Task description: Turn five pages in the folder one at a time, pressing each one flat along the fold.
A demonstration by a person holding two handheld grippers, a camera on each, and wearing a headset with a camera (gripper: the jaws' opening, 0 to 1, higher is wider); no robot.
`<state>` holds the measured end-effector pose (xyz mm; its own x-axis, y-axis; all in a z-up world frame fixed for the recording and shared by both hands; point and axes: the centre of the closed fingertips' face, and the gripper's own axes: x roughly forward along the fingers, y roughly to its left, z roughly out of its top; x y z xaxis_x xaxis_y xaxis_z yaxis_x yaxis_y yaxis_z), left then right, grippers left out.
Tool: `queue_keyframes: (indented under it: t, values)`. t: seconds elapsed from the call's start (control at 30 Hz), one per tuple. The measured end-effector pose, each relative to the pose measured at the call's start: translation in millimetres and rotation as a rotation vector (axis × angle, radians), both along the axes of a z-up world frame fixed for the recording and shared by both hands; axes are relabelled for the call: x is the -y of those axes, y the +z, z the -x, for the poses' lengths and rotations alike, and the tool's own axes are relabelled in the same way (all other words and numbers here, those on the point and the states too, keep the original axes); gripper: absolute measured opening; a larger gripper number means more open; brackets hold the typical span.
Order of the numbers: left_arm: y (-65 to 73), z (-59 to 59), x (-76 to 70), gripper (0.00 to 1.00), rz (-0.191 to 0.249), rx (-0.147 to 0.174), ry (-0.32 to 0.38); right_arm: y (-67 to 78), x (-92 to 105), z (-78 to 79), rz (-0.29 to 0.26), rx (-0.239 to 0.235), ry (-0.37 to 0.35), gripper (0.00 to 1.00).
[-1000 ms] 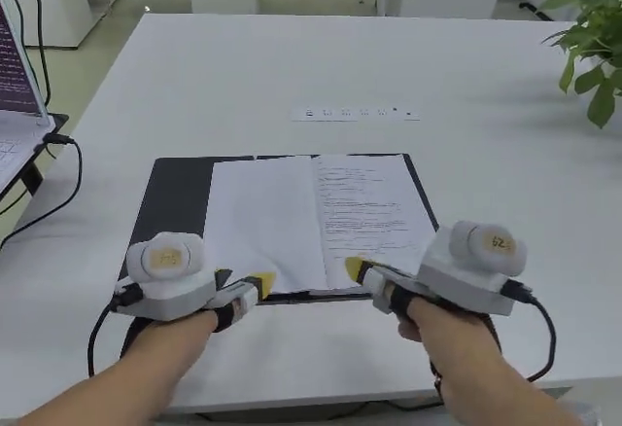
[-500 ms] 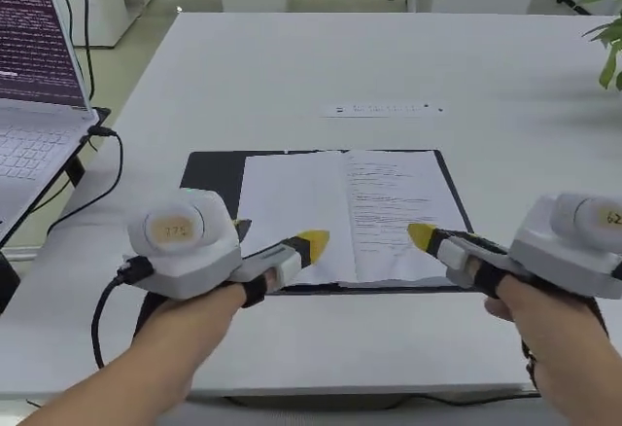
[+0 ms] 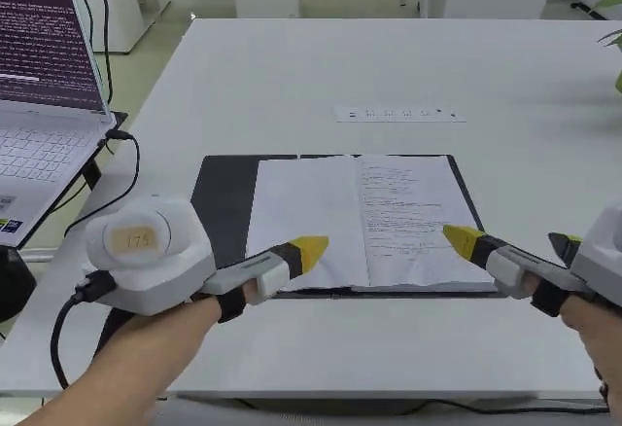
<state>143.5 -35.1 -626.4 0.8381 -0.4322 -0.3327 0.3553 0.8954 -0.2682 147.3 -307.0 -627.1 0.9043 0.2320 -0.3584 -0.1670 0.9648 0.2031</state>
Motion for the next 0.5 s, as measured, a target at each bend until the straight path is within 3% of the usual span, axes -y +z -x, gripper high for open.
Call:
queue_keyframes:
  t: [0.1, 0.2, 0.33, 0.5]
  values:
    - [2.4, 3.1, -10.1, 0.99, -0.044, 0.020, 0.000, 9.3, 9.1, 2.3, 0.024, 0.038, -0.010, 0.99]
    - [6.5, 5.5, -19.7, 0.99, -0.050, 0.025, 0.020, 14.4, 20.8, 5.8, 0.011, 0.051, -0.034, 1.00]
    - [8.7, 5.5, -31.9, 0.99, -0.040, 0.030, 0.055, 13.2, 29.2, 9.2, 0.019, 0.044, -0.047, 1.00]
    - [10.0, 3.8, -42.1, 0.99, -0.061, 0.033, 0.074, 11.3, 29.7, 7.3, 0.010, 0.034, -0.051, 1.00]
